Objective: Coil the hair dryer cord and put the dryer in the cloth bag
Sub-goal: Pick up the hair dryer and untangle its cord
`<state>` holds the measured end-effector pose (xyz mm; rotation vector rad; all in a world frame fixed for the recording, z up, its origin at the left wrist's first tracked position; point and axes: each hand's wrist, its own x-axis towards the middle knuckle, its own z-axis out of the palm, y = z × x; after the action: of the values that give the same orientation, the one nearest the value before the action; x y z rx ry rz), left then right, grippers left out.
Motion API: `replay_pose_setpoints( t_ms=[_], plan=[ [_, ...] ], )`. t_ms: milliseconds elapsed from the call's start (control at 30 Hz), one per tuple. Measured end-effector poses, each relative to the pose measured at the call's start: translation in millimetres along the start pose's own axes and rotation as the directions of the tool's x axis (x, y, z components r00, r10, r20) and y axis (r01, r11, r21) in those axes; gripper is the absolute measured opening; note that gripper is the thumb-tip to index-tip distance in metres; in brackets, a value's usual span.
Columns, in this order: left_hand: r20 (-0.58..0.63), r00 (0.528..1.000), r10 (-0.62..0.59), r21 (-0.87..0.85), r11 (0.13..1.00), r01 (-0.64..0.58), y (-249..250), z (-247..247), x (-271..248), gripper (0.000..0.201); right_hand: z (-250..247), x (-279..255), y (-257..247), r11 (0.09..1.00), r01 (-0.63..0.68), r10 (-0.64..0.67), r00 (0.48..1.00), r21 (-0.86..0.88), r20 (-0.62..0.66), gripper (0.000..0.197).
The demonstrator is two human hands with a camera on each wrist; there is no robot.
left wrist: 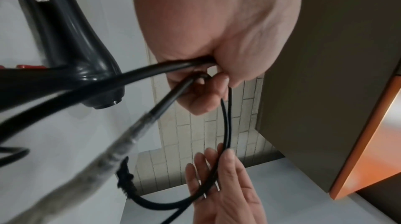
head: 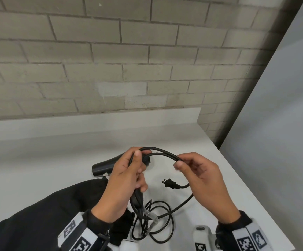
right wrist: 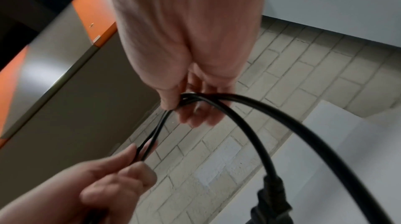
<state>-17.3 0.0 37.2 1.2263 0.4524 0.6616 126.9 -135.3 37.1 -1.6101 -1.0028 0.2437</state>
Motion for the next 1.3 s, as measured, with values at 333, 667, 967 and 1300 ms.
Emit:
replay_pose_setpoints(
  t_ms=[333, 667, 967, 1300],
  plan=[
    [0.021, 1.000, -0.004, 0.137, 0.991, 0.001, -11.7, -10.8, 8.2, 0.045, -10.9, 0.5, -24.4, 0.998, 0.019, -0.024, 0.996, -0.061, -0.084, 0.014],
    [-0.075, 0.997, -0.036, 0.072, 0.997, 0.041, -2.8, -40.8, 26.5, 0.043, -118.7, 11.8, 26.8, 0.967, -0.217, 0.126, 0.861, -0.131, -0.493, 0.014],
    [0.290, 0.925, -0.244, 0.384, 0.916, 0.121, -16.3, -1.0, 51.9, 0.071, -78.0, -27.6, 43.2, 0.969, -0.247, 0.249, 0.964, 0.026, -0.090, 0.018],
    [0.413, 0.828, -0.380, 0.704, 0.709, -0.026, -48.7, 0.2, 50.2, 0.075, -97.3, -11.4, 37.5, 0.934, -0.254, 0.352, 0.770, 0.250, -0.533, 0.013]
  ],
)
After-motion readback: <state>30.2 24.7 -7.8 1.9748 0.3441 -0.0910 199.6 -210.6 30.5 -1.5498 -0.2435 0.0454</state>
